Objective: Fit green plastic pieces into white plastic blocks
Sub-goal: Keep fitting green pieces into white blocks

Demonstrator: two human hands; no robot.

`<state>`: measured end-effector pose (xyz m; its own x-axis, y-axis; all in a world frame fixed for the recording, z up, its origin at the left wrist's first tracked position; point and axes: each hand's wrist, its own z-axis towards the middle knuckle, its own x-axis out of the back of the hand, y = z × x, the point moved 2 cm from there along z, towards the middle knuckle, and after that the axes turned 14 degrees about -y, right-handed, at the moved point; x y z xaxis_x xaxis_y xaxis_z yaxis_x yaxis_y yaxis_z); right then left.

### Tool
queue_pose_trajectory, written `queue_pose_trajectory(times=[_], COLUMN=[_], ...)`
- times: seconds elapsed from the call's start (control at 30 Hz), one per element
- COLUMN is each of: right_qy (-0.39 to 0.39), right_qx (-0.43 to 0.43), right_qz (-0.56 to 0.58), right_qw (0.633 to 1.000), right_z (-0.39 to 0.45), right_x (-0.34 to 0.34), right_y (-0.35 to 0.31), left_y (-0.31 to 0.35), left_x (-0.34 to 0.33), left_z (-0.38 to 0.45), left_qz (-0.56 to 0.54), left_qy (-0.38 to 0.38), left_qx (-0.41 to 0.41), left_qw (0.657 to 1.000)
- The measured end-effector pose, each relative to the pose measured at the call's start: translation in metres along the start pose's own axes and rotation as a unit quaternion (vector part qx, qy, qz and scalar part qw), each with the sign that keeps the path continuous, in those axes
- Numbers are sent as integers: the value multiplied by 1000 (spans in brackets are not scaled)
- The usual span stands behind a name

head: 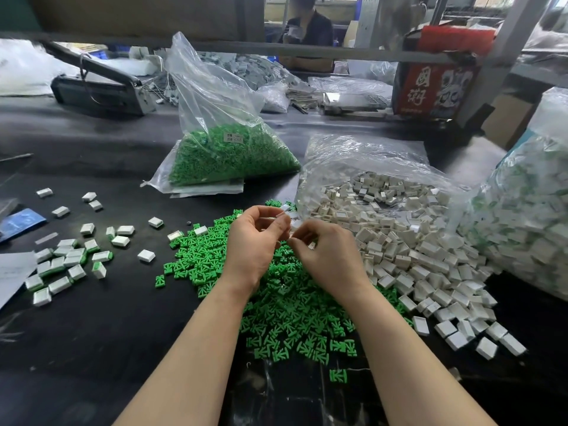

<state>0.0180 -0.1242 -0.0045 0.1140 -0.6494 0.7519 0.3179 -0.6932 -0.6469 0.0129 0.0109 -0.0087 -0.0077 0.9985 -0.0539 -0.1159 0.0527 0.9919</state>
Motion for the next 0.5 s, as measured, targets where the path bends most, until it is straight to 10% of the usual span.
queue_pose_trajectory(times=[0.5], right_qy=[32], right_qx=[-36], right_qz=[242], right_qw=[969], right_z=[2], right_x=[11], right_y=[10], left_y=[3], left_x=[-6], left_z=[0], left_qz=[4], left_qy=[-26], left_qx=[-13], left_qw=[1000])
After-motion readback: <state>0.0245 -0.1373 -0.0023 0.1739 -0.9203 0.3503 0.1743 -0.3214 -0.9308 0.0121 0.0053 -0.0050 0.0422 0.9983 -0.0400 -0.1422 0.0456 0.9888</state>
